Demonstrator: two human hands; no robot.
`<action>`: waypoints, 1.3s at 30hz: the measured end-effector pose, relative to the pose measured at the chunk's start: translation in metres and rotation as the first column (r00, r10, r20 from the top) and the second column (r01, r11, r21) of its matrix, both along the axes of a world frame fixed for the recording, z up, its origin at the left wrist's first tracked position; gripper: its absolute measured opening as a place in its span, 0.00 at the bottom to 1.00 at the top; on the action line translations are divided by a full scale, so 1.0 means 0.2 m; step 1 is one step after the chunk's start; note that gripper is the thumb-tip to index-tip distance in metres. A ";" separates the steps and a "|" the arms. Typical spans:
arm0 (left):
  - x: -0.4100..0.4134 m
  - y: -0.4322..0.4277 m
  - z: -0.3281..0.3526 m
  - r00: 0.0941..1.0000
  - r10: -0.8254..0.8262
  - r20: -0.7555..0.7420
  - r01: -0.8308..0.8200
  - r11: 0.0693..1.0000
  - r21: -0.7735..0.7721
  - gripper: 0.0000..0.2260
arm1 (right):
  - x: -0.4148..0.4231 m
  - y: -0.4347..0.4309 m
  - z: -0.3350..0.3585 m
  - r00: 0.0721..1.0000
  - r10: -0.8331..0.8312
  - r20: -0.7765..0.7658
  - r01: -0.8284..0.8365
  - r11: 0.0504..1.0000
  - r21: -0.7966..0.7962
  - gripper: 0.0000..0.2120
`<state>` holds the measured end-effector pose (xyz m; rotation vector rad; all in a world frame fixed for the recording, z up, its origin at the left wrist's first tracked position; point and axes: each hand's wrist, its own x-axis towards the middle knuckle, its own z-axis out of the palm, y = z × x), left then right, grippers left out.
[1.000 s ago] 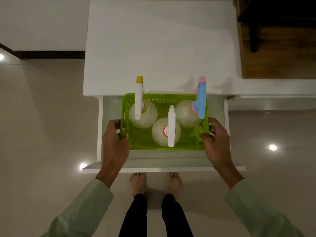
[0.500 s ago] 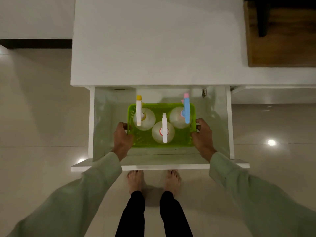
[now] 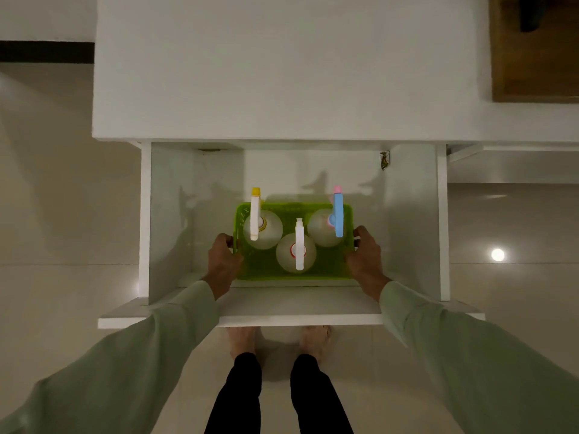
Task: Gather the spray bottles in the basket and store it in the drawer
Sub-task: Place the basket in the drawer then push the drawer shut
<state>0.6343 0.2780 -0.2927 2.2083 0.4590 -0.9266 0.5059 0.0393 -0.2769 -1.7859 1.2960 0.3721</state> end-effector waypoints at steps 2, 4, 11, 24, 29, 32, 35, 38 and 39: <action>0.00 0.01 -0.02 1.000 -0.009 -0.004 0.009 1.000 0.004 0.10 | -0.01 0.01 -0.01 1.000 -0.003 -0.004 0.003 1.000 0.004 0.07; 0.00 0.02 -0.03 1.000 -0.017 -0.011 0.018 1.000 0.003 0.09 | 0.00 0.01 -0.02 1.000 0.003 -0.011 -0.003 1.000 0.009 0.06; -0.02 0.02 0.07 0.986 0.028 -0.167 -0.039 0.997 -0.065 0.23 | -0.01 -0.01 0.04 0.994 0.039 -0.097 -0.025 0.989 0.145 0.18; -0.50 0.09 0.83 0.671 -0.693 0.262 0.728 0.683 -0.061 0.21 | -0.31 0.26 0.73 0.708 0.667 0.230 -0.659 0.742 -0.124 0.22; -0.48 0.13 0.74 0.351 -0.893 0.283 0.903 0.402 0.149 0.20 | -0.33 0.29 0.63 0.281 0.949 -0.144 -0.947 0.250 -0.202 0.23; -0.41 0.15 0.70 0.268 -0.923 0.277 0.930 0.323 0.177 0.22 | -0.32 0.30 0.59 0.225 0.947 -0.229 -0.955 0.167 -0.245 0.27; -0.36 0.14 0.67 0.232 -0.934 0.272 0.937 0.290 0.196 0.26 | -0.30 0.32 0.59 0.292 0.921 -0.258 -0.918 0.194 -0.347 0.19; -0.32 0.11 0.65 0.215 -0.931 0.295 0.928 0.289 0.235 0.24 | -0.24 0.30 0.60 0.348 0.898 -0.270 -0.883 0.217 -0.416 0.17; -0.29 0.09 0.66 0.213 -0.928 0.306 0.920 0.296 0.256 0.22 | -0.21 0.29 0.59 0.354 0.896 -0.268 -0.879 0.221 -0.421 0.18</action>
